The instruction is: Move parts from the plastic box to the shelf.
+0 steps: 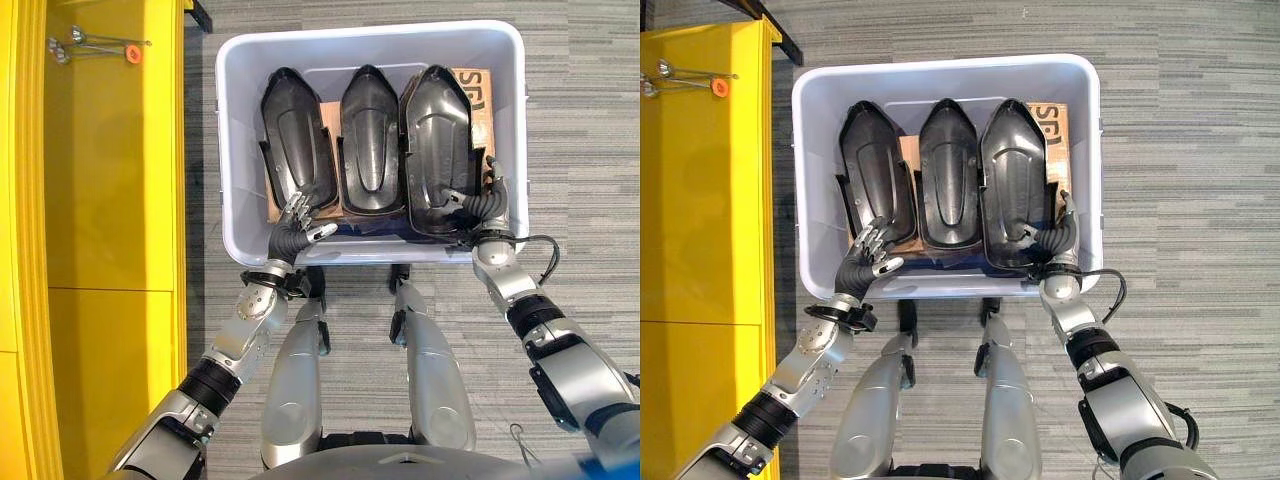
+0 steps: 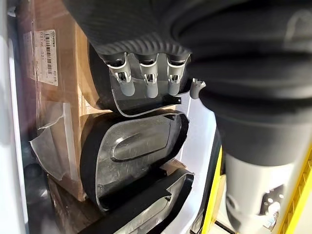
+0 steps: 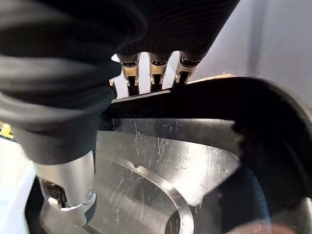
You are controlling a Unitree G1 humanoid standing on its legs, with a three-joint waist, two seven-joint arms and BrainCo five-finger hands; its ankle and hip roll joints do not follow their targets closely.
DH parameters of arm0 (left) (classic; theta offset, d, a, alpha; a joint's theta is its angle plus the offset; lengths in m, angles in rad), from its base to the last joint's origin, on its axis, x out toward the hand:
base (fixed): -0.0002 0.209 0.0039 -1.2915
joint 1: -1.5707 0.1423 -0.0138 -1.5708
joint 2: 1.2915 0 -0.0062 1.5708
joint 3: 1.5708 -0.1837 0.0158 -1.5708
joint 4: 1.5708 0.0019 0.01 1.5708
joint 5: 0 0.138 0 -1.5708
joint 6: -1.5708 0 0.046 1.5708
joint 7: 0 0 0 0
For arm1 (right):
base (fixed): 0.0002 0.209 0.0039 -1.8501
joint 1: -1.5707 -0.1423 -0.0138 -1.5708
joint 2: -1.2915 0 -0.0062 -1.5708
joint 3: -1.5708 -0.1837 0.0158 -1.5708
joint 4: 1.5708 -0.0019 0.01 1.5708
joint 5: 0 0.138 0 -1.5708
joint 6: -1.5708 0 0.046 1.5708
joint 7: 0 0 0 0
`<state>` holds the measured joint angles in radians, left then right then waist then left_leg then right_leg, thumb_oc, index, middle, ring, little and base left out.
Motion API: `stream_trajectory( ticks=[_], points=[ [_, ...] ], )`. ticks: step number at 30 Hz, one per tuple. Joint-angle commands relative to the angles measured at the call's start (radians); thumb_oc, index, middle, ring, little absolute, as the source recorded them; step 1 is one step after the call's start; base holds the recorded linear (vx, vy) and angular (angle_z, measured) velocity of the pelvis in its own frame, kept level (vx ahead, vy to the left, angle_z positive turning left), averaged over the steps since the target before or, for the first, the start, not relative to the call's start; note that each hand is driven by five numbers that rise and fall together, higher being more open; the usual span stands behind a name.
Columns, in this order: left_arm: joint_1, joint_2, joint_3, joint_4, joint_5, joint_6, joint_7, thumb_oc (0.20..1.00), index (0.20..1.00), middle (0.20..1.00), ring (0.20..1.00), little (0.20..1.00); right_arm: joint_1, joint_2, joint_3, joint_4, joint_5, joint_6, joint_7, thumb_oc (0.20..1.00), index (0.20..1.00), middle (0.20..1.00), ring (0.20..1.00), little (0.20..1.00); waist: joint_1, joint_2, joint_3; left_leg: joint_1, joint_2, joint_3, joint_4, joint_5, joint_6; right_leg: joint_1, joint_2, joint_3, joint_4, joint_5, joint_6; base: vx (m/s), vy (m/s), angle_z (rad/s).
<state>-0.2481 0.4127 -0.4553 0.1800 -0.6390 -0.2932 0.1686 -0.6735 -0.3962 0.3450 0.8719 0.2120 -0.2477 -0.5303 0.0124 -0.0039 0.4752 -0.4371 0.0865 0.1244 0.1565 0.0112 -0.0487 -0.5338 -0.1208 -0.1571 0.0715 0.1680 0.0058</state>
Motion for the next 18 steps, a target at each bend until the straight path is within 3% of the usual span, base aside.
stream_trajectory(
  ticks=[1, 17, 18],
  points=[
    [0.045, 0.027, -0.040, -0.065, 0.010, -0.048, -0.017, 1.000, 1.000, 1.000, 1.000, 1.000, 0.001, 0.006, 0.018, 0.058, 0.007, 0.005, 0.000, 1.000, 1.000, 1.000, 1.000, 1.000, 0.015, 0.034, -0.044, -0.057, 0.083, -0.060, 0.029, 0.022, -0.050, 0.013, -0.103, 0.020, 0.139, -0.118, 0.144, 0.00, 0.000, 0.00],
    [0.019, 0.026, -0.079, -0.075, 0.001, -0.044, -0.029, 1.000, 1.000, 1.000, 1.000, 1.000, -0.104, 0.047, 0.123, 0.325, -0.099, 0.091, 0.028, 1.000, 1.000, 1.000, 1.000, 1.000, 0.043, 0.055, -0.035, -0.068, 0.077, -0.067, 0.035, 0.025, -0.046, 0.005, -0.108, 0.012, 0.151, -0.119, 0.140, 0.00, 0.000, 0.00],
    [0.019, 0.025, -0.080, -0.075, 0.000, -0.044, -0.031, 1.000, 1.000, 1.000, 1.000, 1.000, -0.108, 0.048, 0.131, 0.331, -0.112, 0.096, 0.033, 0.404, 0.404, 0.404, 0.404, 0.404, 0.044, 0.056, -0.035, -0.069, 0.076, -0.066, 0.036, 0.026, -0.045, 0.004, -0.109, 0.011, 0.151, -0.119, 0.139, 0.00, 0.000, 0.00]
  ],
)
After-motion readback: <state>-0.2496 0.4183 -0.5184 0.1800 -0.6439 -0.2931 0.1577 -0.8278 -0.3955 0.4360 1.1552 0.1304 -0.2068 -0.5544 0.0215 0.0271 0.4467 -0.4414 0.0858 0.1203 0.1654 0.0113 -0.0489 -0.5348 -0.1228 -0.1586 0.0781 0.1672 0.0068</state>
